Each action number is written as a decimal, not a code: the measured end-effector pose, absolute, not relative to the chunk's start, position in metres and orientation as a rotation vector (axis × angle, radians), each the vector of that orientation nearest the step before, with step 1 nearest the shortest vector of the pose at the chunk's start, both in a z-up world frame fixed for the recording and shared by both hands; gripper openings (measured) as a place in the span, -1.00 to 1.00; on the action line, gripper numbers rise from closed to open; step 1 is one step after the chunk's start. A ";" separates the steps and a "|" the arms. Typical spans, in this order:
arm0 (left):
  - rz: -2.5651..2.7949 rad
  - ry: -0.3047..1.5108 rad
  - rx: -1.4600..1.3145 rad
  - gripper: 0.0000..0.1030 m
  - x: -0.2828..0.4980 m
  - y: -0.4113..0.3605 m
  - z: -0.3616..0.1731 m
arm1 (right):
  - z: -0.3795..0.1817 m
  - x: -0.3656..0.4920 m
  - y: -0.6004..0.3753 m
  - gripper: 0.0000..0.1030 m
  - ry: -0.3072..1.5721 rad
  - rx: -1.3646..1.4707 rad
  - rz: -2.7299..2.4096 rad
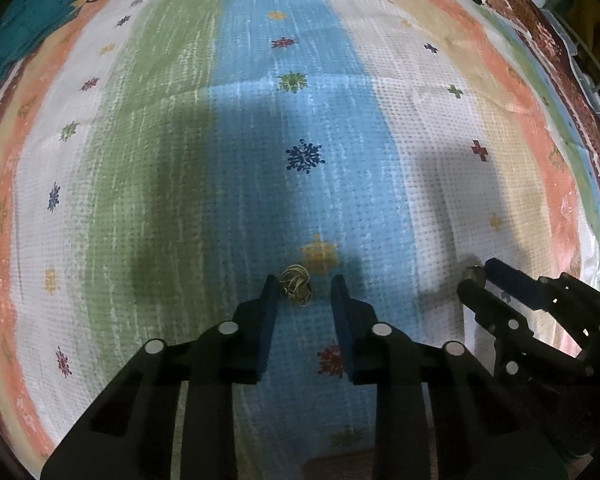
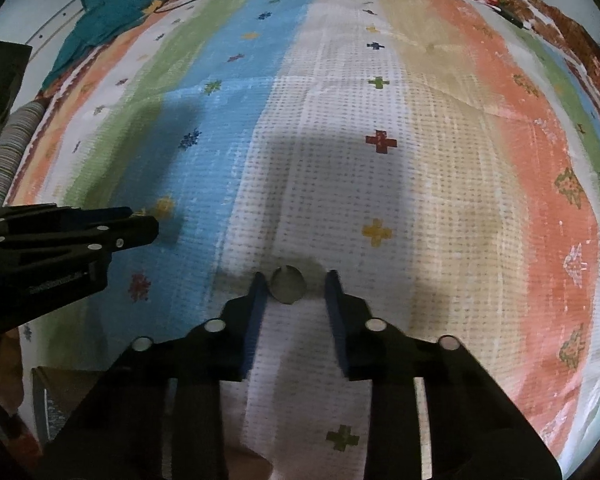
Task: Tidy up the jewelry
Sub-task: 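Grasp the silver ring with the right tool while the left tool grasps the gold ring, then lift both rings and carry them over the silver tin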
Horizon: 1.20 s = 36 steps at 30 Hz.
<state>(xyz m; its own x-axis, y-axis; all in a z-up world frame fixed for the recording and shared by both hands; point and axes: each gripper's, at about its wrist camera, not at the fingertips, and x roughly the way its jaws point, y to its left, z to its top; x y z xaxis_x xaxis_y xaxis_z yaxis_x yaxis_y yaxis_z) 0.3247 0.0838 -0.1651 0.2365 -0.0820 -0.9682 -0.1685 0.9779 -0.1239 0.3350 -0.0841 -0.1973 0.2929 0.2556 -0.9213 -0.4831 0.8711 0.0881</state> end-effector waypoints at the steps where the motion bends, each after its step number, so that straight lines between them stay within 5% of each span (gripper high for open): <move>1: 0.062 1.334 -0.219 -0.56 0.325 0.082 -0.166 | -0.198 0.335 -0.084 -0.52 1.177 -0.220 0.500; 3: 0.073 1.332 -0.213 -0.69 0.324 0.084 -0.167 | -0.199 0.335 -0.084 -0.58 1.174 -0.226 0.495; 36: 0.049 1.172 -0.167 -0.69 0.289 0.070 -0.110 | -0.161 0.313 -0.100 -0.62 1.065 -0.193 0.496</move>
